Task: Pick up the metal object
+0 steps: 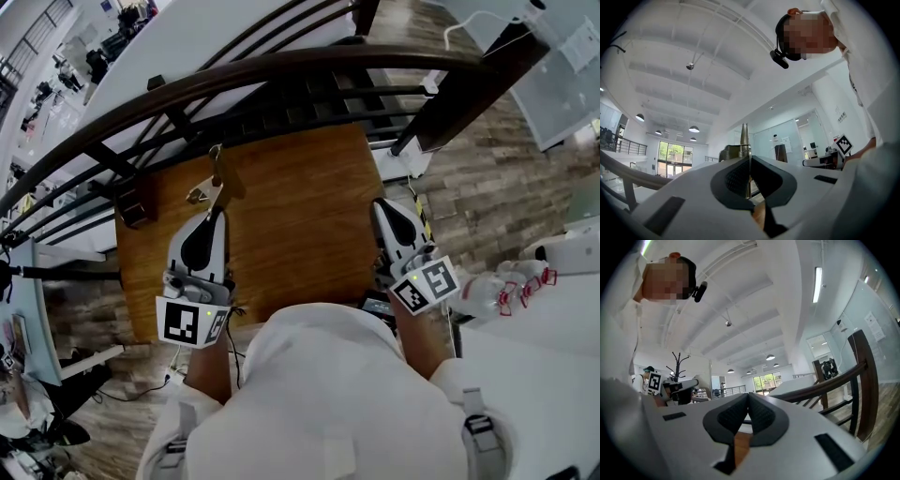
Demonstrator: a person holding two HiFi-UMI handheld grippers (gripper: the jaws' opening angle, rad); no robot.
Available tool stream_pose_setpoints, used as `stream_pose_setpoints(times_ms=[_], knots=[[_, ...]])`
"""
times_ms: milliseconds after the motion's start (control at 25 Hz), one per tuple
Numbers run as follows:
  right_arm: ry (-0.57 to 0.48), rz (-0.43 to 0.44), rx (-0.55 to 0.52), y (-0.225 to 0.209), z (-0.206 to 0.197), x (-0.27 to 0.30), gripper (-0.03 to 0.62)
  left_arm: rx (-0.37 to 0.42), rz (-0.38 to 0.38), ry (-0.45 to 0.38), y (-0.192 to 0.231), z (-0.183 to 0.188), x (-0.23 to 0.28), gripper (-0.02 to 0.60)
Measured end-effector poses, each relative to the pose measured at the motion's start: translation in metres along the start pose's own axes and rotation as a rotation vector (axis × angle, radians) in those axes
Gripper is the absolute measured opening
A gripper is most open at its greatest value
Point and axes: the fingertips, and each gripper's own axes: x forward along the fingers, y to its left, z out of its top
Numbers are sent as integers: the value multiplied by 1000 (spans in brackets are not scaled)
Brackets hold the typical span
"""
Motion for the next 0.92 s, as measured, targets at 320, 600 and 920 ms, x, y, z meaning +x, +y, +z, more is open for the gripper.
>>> stream_pose_setpoints(times_ms=[320,600,920], knots=[[-15,1,64,-9,-6,-5,23,-48,-30,25,-7,-15,8,15],[-18,-28,96,-19,-12,-13,23,-94,-43,54,-7,-25,15,15],[-16,-39,112,-30,-16,-21,23,-94,-49,40,-13,-24,26,15]])
